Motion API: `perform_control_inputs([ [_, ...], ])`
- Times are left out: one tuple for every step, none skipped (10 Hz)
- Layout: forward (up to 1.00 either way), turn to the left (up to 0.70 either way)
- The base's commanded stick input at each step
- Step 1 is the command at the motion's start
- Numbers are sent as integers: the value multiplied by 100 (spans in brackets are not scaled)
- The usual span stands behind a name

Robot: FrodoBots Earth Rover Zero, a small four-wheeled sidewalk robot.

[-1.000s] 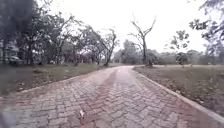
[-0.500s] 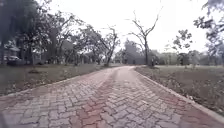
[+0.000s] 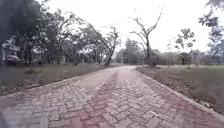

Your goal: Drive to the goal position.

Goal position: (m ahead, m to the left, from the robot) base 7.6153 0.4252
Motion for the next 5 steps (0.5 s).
perform_control_inputs([
  [70,0],
  [70,0],
  [70,0],
  [70,0],
  [70,0],
])
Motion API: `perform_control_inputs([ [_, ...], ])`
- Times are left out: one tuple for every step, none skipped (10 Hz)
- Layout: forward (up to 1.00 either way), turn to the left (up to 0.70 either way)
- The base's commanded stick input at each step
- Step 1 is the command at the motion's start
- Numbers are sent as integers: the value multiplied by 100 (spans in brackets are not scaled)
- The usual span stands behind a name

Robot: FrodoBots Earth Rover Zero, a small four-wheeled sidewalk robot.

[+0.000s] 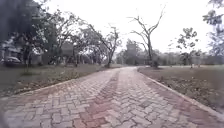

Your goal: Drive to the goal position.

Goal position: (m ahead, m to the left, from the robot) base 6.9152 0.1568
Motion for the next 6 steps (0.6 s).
perform_control_inputs([
  [70,0],
  [70,0],
  [70,0],
  [70,0],
  [70,0],
  [70,0],
])
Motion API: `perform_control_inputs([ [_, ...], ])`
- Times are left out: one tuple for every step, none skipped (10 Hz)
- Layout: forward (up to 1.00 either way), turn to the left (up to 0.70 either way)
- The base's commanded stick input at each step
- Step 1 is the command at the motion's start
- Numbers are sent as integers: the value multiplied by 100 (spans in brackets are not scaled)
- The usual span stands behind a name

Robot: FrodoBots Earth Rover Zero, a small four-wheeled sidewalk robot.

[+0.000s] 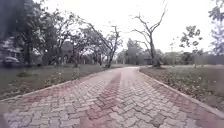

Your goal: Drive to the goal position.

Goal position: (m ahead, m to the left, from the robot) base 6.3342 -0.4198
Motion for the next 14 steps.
perform_control_inputs([
  [70,0],
  [70,0],
  [70,0],
  [70,0],
  [70,0],
  [70,0],
  [70,0],
  [70,0],
  [70,0],
  [70,0],
  [70,0],
  [70,0],
  [70,0],
  [70,0],
])
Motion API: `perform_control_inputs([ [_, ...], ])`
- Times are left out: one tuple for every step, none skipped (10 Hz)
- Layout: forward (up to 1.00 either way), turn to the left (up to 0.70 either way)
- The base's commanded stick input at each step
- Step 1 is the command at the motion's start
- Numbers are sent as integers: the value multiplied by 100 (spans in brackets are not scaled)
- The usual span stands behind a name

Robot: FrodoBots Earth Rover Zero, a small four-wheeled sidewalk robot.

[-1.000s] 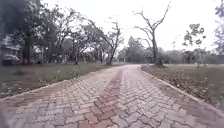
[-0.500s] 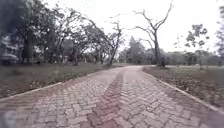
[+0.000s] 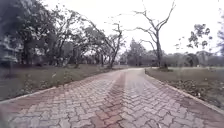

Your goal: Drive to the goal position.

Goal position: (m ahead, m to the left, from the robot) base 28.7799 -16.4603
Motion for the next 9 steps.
perform_control_inputs([
  [70,0],
  [70,0],
  [70,0],
  [70,-1],
  [70,-2],
  [70,-21],
  [70,-7],
  [70,0],
  [70,0],
])
